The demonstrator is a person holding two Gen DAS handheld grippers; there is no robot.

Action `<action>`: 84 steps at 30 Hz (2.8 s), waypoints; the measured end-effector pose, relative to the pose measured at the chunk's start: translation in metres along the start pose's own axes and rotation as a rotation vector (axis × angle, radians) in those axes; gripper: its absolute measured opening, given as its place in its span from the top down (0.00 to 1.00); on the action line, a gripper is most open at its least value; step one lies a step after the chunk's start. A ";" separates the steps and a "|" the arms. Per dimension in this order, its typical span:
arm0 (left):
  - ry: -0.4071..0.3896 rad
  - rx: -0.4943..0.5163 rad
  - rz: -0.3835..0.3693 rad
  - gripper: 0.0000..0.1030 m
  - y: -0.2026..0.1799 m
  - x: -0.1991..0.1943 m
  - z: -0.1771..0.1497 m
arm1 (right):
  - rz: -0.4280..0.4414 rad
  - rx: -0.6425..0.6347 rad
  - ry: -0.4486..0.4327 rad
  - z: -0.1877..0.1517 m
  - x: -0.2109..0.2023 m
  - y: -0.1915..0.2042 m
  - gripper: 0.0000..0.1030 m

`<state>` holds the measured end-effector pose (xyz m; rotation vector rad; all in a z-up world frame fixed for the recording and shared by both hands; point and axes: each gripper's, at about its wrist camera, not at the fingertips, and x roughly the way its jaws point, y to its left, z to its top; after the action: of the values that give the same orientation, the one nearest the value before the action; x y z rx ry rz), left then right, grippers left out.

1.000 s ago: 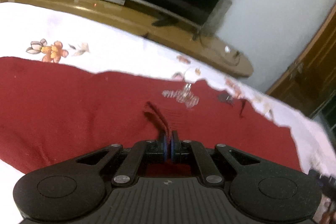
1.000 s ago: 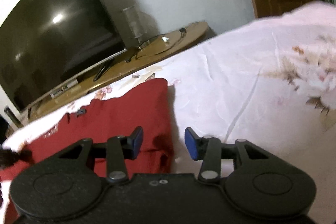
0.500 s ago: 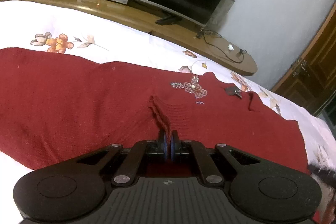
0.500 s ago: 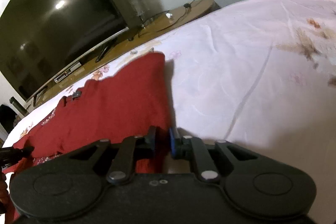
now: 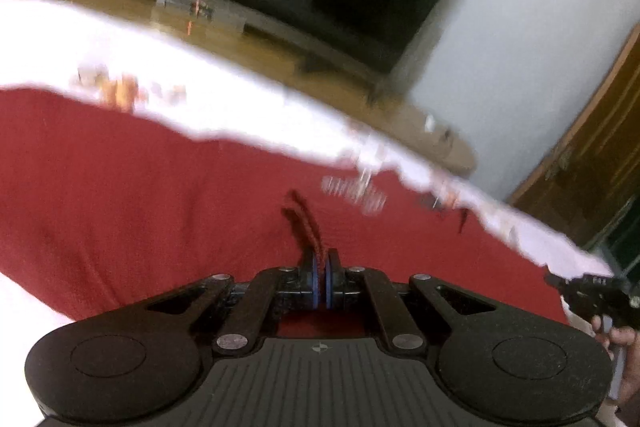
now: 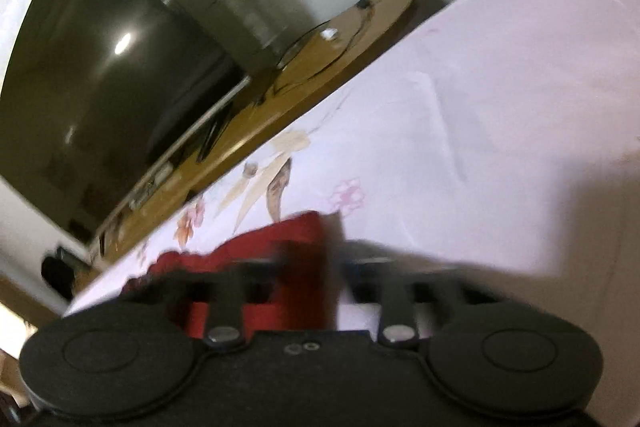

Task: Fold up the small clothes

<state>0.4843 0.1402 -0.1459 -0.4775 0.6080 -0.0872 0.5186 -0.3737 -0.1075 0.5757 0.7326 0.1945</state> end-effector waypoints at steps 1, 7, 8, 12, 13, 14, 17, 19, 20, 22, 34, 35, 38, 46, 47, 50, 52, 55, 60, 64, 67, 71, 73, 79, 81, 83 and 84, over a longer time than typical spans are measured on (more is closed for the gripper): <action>-0.016 0.019 0.027 0.97 -0.001 -0.002 -0.002 | -0.008 -0.056 -0.038 0.000 -0.008 0.010 0.93; 0.048 0.021 0.067 0.97 0.006 0.009 -0.005 | -0.141 -0.240 -0.029 -0.010 0.007 0.025 0.92; 0.055 0.014 0.054 0.97 0.008 0.008 -0.004 | -0.148 -0.249 -0.030 -0.011 0.008 0.027 0.91; -0.028 0.048 0.140 0.97 0.002 -0.019 0.005 | -0.178 -0.256 -0.097 -0.009 -0.014 0.030 0.62; -0.056 0.067 0.109 0.97 -0.005 -0.025 0.009 | -0.171 -0.279 -0.122 -0.012 -0.027 0.033 0.63; -0.068 0.081 0.067 0.97 -0.016 -0.026 0.013 | -0.146 -0.303 -0.132 -0.014 -0.036 0.038 0.67; -0.014 0.179 -0.013 0.97 -0.054 -0.003 0.013 | -0.101 -0.378 -0.118 -0.029 -0.047 0.057 0.70; 0.056 0.243 -0.019 0.97 -0.071 0.024 0.003 | -0.112 -0.439 -0.099 -0.044 -0.043 0.070 0.70; 0.086 0.283 0.036 0.97 -0.071 0.036 -0.003 | -0.118 -0.465 -0.086 -0.051 -0.040 0.073 0.72; 0.090 0.221 0.058 0.97 -0.048 0.045 -0.009 | -0.207 -0.520 -0.019 -0.064 -0.028 0.071 0.71; -0.137 -0.115 0.266 0.18 0.084 -0.105 -0.011 | -0.179 -0.320 -0.077 -0.095 -0.110 0.031 0.62; -0.180 -0.162 0.318 0.18 0.106 -0.122 -0.011 | -0.184 -0.301 -0.071 -0.101 -0.116 0.029 0.62; -0.242 -0.357 0.377 0.27 0.175 -0.157 -0.005 | -0.211 -0.257 -0.040 -0.120 -0.133 0.026 0.62; -0.297 -0.642 0.316 0.51 0.293 -0.165 0.030 | -0.276 -0.155 -0.045 -0.148 -0.166 0.050 0.61; -0.295 -0.646 0.319 0.51 0.295 -0.158 0.035 | -0.281 -0.149 -0.052 -0.149 -0.169 0.054 0.61; -0.289 -0.639 0.323 0.51 0.304 -0.146 0.046 | -0.296 -0.167 -0.078 -0.151 -0.180 0.070 0.62; -0.282 -0.631 0.319 0.51 0.315 -0.141 0.053 | -0.305 -0.180 -0.090 -0.152 -0.187 0.077 0.62; -0.254 -0.623 0.342 0.63 0.332 -0.151 0.066 | -0.316 -0.183 -0.105 -0.153 -0.197 0.084 0.62; -0.208 -0.547 0.395 0.96 0.309 -0.153 0.085 | -0.322 -0.166 -0.124 -0.155 -0.209 0.086 0.62; -0.235 -0.316 0.257 0.96 0.218 -0.130 0.109 | -0.318 -0.158 -0.138 -0.155 -0.216 0.085 0.62; -0.219 -0.122 0.133 0.96 0.115 -0.098 0.120 | -0.310 -0.143 -0.143 -0.154 -0.215 0.078 0.62; -0.146 0.102 0.000 0.96 -0.034 -0.044 0.098 | -0.285 -0.126 -0.132 -0.151 -0.207 0.067 0.62; -0.095 0.200 -0.038 0.96 -0.097 -0.017 0.072 | -0.277 -0.114 -0.137 -0.146 -0.205 0.059 0.62; 0.093 0.438 -0.094 0.96 -0.228 0.071 -0.026 | -0.279 -0.045 -0.178 -0.130 -0.221 0.025 0.61; 0.200 0.518 -0.074 0.95 -0.244 0.098 -0.055 | -0.292 -0.034 -0.177 -0.127 -0.227 0.011 0.60; 0.140 0.623 -0.049 0.68 -0.266 0.093 -0.068 | -0.285 -0.020 -0.170 -0.122 -0.228 -0.001 0.58; 0.146 0.641 -0.077 0.52 -0.268 0.091 -0.065 | -0.275 -0.011 -0.168 -0.120 -0.228 -0.005 0.56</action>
<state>0.5376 -0.1442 -0.1186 0.1283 0.6653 -0.3799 0.2697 -0.4098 -0.0510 0.4689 0.6394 -0.1033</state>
